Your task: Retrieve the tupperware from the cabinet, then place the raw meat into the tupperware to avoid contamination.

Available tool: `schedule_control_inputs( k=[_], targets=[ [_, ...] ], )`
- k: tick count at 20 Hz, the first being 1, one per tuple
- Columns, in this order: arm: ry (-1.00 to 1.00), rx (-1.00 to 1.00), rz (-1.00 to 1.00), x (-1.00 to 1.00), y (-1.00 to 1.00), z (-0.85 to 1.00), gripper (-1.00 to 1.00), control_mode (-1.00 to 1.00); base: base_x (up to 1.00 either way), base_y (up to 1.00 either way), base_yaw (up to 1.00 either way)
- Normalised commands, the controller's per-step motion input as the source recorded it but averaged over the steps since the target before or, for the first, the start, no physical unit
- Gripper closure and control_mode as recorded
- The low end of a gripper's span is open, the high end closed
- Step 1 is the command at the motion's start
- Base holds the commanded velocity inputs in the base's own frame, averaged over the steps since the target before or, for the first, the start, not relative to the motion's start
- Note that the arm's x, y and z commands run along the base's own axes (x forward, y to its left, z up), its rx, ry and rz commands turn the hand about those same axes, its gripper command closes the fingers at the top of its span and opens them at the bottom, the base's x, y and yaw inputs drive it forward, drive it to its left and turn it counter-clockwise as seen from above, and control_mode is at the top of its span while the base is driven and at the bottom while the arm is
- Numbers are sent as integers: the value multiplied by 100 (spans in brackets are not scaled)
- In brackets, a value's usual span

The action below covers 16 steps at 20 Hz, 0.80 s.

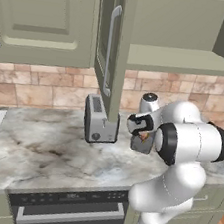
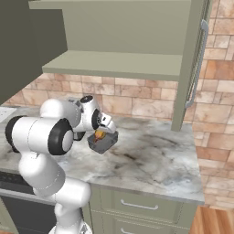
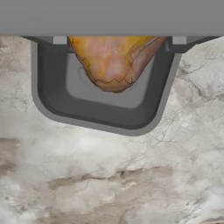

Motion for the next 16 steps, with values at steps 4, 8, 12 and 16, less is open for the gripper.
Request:
schedule_control_inputs(
  k=[4, 8, 12, 16],
  targets=[
    [0, 1, 0, 0, 0, -22, -100, -100, 0, 0, 0],
    [0, 1, 0, 0, 0, -15, -100, -100, 0, 0, 0],
    [0, 1, 0, 0, -3, -10, -100, -100, 0, 0, 0],
    [0, 0, 0, 0, -4, -2, -100, -100, 0, 0, 0]
  ],
)
